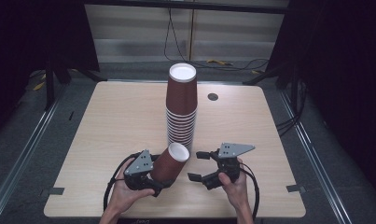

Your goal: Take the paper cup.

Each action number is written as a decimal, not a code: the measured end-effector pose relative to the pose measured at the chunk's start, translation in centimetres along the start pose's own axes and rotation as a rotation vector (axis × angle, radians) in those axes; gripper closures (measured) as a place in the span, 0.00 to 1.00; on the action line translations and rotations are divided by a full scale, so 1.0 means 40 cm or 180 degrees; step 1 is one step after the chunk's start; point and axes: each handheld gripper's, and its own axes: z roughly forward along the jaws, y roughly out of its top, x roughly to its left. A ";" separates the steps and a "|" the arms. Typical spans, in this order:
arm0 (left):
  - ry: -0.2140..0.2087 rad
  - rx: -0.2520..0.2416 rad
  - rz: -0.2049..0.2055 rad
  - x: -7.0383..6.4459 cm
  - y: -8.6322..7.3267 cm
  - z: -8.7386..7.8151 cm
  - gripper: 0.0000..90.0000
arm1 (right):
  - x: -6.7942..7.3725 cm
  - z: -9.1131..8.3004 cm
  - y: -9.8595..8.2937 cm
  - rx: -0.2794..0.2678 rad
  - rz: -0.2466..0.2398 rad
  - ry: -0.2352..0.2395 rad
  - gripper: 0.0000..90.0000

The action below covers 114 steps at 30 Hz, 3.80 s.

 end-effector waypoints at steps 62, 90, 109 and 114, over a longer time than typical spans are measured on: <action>-0.0347 0.1559 0.0721 -0.012 0.069 0.069 0.14 | 0.004 0.054 0.023 0.1328 -0.0496 0.0028 0.17; -0.0540 0.1688 0.0915 -0.046 0.071 0.091 0.14 | 0.010 0.124 0.035 0.1677 -0.0556 0.0488 0.19; -0.0622 0.1136 0.0697 -0.022 0.062 0.065 0.12 | 0.002 0.099 0.037 0.1532 -0.0544 0.0543 0.24; -0.0612 0.1026 0.0700 -0.021 0.059 0.060 0.13 | 0.001 0.095 0.039 0.1500 -0.0533 0.0562 0.24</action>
